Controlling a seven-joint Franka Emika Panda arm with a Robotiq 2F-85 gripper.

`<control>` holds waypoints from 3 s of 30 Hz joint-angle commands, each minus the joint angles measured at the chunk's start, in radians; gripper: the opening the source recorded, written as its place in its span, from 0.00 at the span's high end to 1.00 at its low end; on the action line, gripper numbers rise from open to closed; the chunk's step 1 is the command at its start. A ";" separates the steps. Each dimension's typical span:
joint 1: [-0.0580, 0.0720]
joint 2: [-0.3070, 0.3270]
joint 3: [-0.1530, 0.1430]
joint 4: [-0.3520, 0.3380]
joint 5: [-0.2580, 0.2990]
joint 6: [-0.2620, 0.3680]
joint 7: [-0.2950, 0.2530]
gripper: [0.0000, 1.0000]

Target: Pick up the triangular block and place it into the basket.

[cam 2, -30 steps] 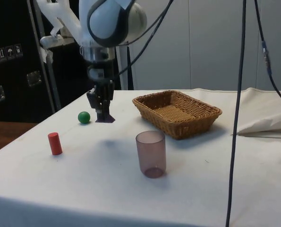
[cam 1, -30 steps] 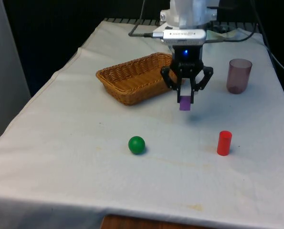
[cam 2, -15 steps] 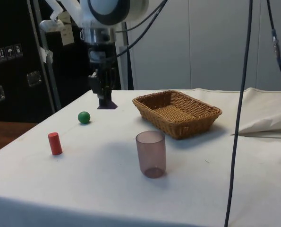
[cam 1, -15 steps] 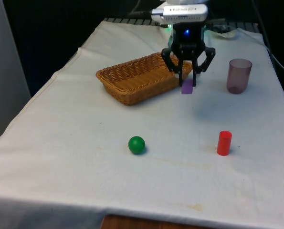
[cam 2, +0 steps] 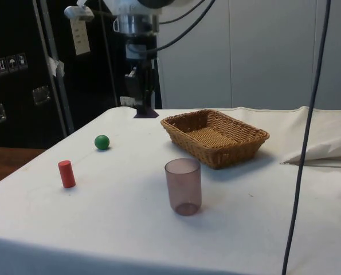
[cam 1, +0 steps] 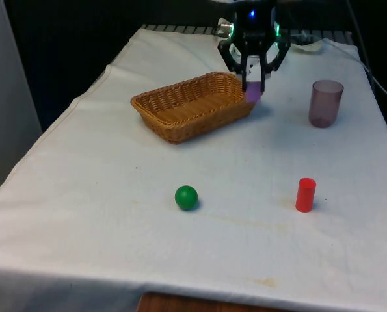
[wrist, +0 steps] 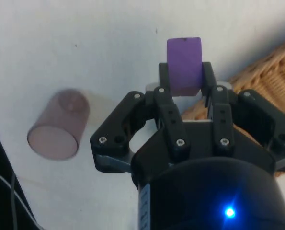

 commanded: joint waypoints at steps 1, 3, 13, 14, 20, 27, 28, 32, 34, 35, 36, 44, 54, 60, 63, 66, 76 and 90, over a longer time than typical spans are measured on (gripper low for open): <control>0.001 -0.026 -0.006 -0.022 -0.020 -0.005 0.005 0.67; 0.000 -0.055 -0.011 -0.048 -0.032 -0.005 0.004 0.67; -0.003 -0.141 -0.035 -0.135 -0.080 0.000 -0.004 0.67; -0.004 -0.149 -0.038 -0.144 -0.084 0.002 -0.006 0.67; -0.005 -0.190 -0.064 -0.194 -0.098 0.011 -0.031 0.67; -0.007 -0.215 -0.101 -0.244 -0.101 0.030 -0.076 0.67; -0.007 -0.217 -0.106 -0.249 -0.101 0.032 -0.082 0.67; -0.003 -0.213 -0.126 -0.258 -0.089 0.031 -0.109 0.67; -0.007 -0.214 -0.142 -0.276 -0.100 0.049 -0.127 0.67; -0.007 -0.212 -0.147 -0.279 -0.100 0.050 -0.133 0.67; -0.007 -0.211 -0.152 -0.281 -0.100 0.052 -0.139 0.67; -0.005 -0.192 -0.190 -0.317 -0.092 0.089 -0.193 0.67; -0.010 -0.121 -0.234 -0.348 -0.066 0.169 -0.278 0.67; -0.011 -0.086 -0.258 -0.341 -0.058 0.194 -0.315 0.67; -0.011 -0.064 -0.273 -0.337 -0.049 0.213 -0.344 0.67; -0.009 -0.065 -0.275 -0.343 -0.036 0.237 -0.361 0.67; -0.007 -0.013 -0.260 -0.341 -0.015 0.284 -0.365 0.67; -0.002 0.013 -0.263 -0.342 -0.015 0.333 -0.363 0.35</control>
